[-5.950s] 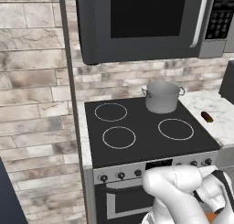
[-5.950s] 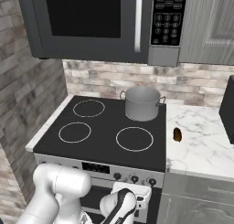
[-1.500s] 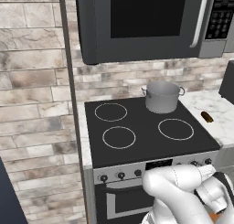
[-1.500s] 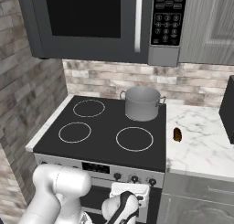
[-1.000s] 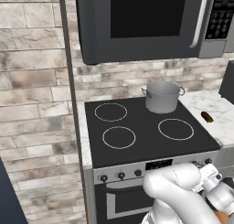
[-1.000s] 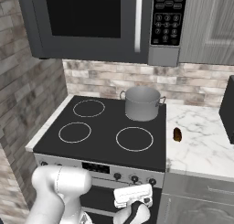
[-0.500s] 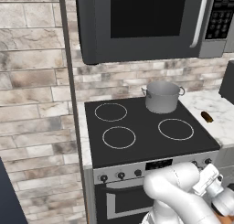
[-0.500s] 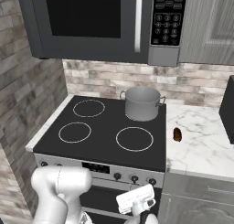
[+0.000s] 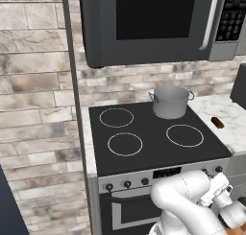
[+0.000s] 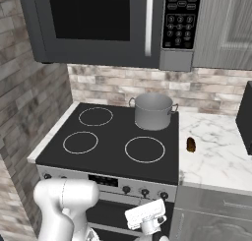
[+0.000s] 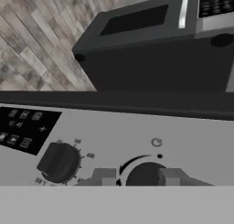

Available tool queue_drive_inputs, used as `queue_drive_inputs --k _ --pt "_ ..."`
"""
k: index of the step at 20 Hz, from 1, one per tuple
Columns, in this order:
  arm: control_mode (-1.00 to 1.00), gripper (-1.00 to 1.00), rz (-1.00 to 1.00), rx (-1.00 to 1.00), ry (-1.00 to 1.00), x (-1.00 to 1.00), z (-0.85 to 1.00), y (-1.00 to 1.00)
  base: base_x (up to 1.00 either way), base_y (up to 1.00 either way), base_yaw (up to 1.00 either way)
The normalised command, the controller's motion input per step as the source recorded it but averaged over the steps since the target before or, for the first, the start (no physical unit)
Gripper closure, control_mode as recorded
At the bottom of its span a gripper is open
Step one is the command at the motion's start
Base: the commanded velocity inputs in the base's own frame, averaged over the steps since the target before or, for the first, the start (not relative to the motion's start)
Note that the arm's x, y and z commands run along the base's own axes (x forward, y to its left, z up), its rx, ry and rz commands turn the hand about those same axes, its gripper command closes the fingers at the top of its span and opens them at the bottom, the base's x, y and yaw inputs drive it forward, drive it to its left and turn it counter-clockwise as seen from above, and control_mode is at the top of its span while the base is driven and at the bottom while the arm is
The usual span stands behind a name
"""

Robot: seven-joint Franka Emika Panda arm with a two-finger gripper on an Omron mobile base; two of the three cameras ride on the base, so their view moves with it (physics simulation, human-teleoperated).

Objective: Turn on the burner for the pot on the stove. Wait thirty seconds for the pot to heat up. Then add the sweet potato to the pot.

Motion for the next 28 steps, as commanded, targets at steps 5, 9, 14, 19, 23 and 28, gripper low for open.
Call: queue_drive_inputs --k 5,9,14,19,23,28 --pt "-1.00 1.00 -0.03 -0.01 -0.01 0.61 0.14 0.05 0.00 0.00 0.00" --pt "-1.00 1.00 0.00 -0.08 -0.17 0.46 0.02 0.03 0.00 0.00 0.00" --pt "-1.00 1.00 0.02 -0.10 -0.28 0.21 0.00 0.01 0.00 0.00 0.00" --pt "-1.00 1.00 0.00 0.00 0.00 0.01 0.00 0.00 0.00 0.00 0.00" --pt "-1.00 1.00 0.01 0.00 -0.03 0.00 0.00 0.00 0.00 0.00 0.00" --pt "-1.00 1.00 0.06 -0.05 -0.16 0.16 0.00 0.00 0.00 0.00 0.00"
